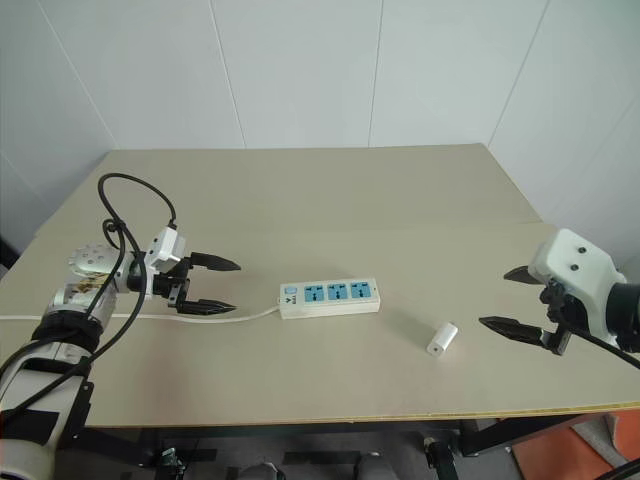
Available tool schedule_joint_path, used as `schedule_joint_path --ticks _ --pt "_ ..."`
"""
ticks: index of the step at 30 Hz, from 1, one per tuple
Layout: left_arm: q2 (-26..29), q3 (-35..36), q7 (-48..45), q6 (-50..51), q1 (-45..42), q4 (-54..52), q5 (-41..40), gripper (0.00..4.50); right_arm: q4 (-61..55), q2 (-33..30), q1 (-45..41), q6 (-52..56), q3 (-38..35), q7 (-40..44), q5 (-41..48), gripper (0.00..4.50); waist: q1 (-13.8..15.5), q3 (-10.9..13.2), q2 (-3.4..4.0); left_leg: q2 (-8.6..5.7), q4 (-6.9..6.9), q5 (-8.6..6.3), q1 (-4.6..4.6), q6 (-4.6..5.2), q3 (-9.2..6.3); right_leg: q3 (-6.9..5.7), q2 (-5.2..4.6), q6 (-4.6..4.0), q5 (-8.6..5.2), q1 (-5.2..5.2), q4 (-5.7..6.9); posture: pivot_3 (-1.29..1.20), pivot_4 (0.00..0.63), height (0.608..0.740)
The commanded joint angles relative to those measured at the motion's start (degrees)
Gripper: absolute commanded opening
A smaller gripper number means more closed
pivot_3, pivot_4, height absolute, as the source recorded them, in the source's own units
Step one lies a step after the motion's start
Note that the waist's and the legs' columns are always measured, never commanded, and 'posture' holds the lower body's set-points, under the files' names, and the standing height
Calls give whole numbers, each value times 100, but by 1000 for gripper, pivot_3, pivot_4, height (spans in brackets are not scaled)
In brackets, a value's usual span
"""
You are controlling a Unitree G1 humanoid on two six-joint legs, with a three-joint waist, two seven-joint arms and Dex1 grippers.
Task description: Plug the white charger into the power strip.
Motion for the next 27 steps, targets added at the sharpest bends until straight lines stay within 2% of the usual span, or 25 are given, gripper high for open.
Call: schedule_joint_path --ticks 1,13,19,23,27 --pt "31 129 -20 -24 -157 -29 -31 4478 -79 -111 60 -158 -217 -73 63 4500 0 0 0 0 0 0 -1 0 0 0 0 0 0 -1 -1 0 150 740" --pt "-221 97 -20 -124 -336 317 160 4478 -203 -81 269 -216 -324 -248 103 4500 3 0 0 -1 0 0 -3 0 0 0 0 0 0 0 -2 0 150 740" --pt "-927 21 150 -622 -371 895 601 4478 -408 -25 -17 -179 18 -615 170 4500 24 0 -1 -3 2 0 1 0 1 0 -1 0 0 5 -1 0 150 740" --pt "-1433 114 756 -1228 -418 1481 899 4478 -749 137 -292 -1 232 -1044 255 4500 16 0 -2 -2 2 0 -2 0 0 1 0 0 0 1 -3 0 150 740" --pt "-1916 430 946 -1419 -473 1797 764 4478 -1361 431 -216 130 274 -1474 364 4500 76 0 -3 -3 3 0 -6 0 -1 0 -1 0 1 1 -3 0 150 740"
